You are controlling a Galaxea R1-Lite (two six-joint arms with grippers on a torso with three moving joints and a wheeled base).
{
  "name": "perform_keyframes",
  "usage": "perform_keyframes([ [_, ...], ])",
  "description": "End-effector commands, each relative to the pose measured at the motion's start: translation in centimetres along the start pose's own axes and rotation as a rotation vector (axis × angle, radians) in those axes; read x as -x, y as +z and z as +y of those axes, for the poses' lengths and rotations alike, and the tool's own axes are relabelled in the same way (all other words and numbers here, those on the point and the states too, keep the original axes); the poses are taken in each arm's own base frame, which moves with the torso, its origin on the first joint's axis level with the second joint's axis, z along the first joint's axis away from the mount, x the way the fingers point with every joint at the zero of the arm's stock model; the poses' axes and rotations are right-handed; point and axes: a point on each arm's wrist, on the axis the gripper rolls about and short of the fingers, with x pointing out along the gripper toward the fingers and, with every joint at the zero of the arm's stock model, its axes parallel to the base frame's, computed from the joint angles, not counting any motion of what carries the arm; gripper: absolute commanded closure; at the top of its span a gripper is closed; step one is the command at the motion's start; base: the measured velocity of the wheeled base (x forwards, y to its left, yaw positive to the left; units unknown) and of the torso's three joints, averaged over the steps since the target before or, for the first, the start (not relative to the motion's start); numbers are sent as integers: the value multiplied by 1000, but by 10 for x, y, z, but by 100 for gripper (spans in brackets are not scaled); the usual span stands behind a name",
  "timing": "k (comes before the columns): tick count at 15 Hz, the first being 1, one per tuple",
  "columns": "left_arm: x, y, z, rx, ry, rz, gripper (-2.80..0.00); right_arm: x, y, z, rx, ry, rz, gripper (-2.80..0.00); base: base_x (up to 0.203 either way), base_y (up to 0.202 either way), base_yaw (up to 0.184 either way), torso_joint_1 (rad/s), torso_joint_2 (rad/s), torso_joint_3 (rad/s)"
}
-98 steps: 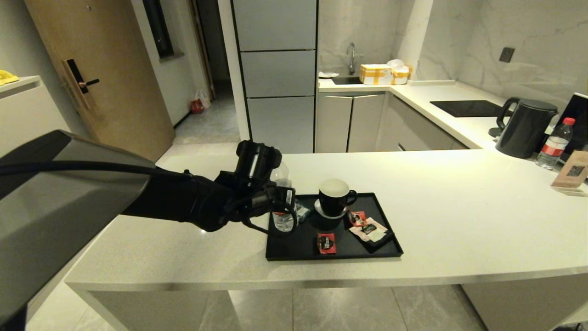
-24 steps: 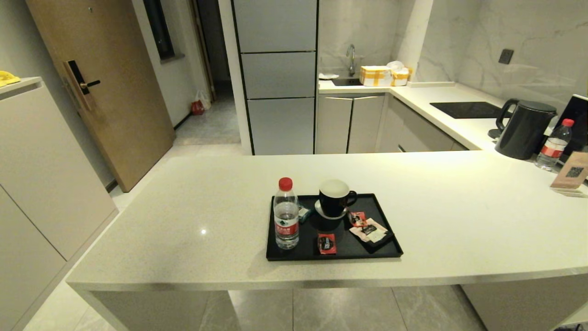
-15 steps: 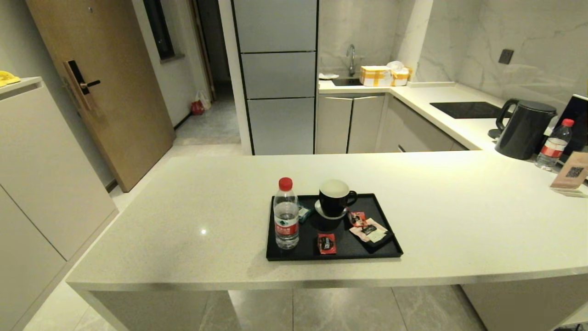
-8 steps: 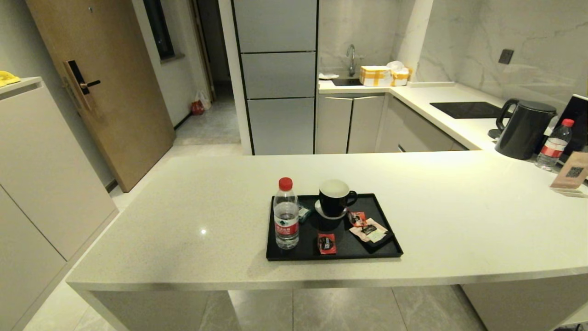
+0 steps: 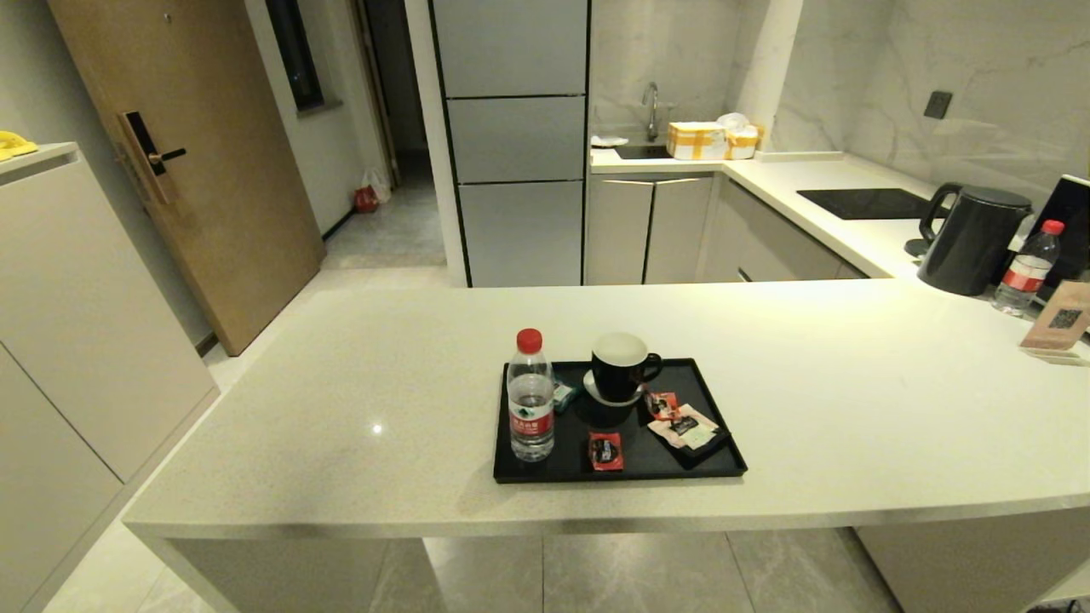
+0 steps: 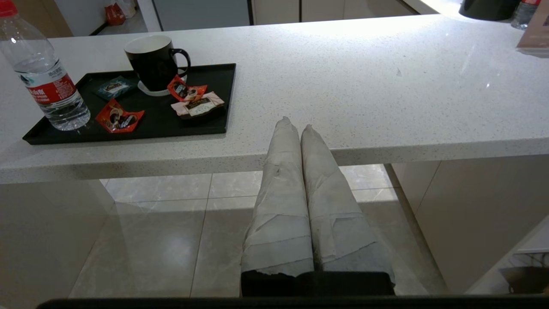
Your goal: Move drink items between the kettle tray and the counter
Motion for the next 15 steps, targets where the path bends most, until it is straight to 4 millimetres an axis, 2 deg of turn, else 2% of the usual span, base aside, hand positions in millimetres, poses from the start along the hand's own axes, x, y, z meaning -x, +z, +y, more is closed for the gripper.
perform_keyframes([
  [1, 0, 0, 0, 0, 0, 1, 0, 0, 0, 0, 1, 0, 2, 0, 0, 0, 0, 0, 0, 0],
  [15, 0, 0, 0, 0, 0, -1, 0, 0, 0, 0, 1, 0, 2, 0, 0, 0, 0, 0, 0, 0],
])
